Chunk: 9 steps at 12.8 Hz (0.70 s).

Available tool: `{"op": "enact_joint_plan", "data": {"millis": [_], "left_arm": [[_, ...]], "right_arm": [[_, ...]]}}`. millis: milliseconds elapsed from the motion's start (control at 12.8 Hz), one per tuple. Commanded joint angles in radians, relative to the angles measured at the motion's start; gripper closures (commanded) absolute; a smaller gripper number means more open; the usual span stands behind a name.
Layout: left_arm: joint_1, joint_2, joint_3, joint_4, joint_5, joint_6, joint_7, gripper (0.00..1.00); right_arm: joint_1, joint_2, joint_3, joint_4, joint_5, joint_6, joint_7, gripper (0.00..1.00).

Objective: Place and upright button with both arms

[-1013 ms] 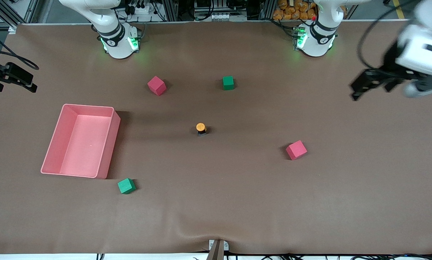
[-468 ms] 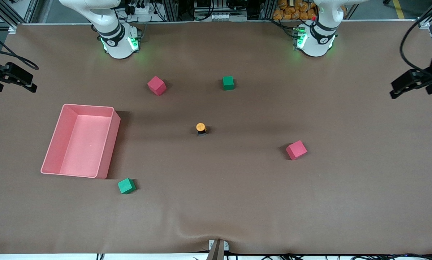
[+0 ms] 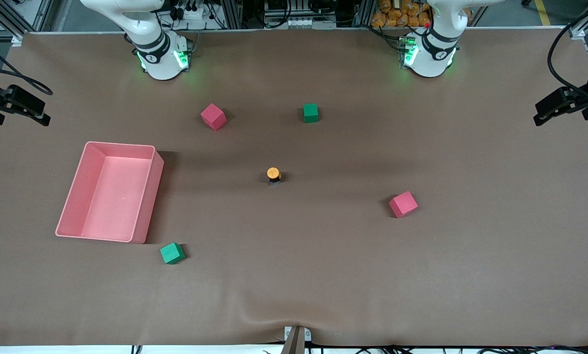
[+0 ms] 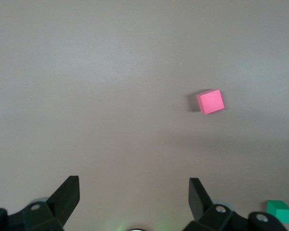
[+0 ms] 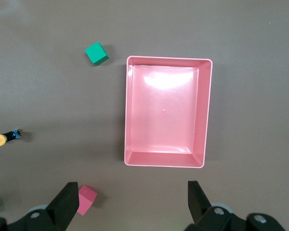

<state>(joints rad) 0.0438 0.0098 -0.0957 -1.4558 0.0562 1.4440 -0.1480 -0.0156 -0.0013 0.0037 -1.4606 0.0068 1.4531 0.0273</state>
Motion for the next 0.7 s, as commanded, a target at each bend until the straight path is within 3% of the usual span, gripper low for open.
{"op": "enact_joint_plan", "data": {"millis": [0, 234, 623], "left_arm": [[-0.013, -0.065, 0.017, -0.081, -0.012, 0.032, -0.008, 0.00], [-0.013, -0.102, 0.017, -0.112, -0.012, 0.024, -0.009, 0.00], [-0.033, -0.097, 0.028, -0.077, 0.004, 0.004, 0.007, 0.00]], "right_arm": [[-0.014, -0.006, 0.007, 0.002, 0.013, -0.007, -0.013, 0.00], [-0.015, -0.006, 0.007, 0.002, 0.013, -0.007, -0.013, 0.00], [-0.014, -0.006, 0.007, 0.002, 0.013, -0.007, -0.013, 0.00]]}}
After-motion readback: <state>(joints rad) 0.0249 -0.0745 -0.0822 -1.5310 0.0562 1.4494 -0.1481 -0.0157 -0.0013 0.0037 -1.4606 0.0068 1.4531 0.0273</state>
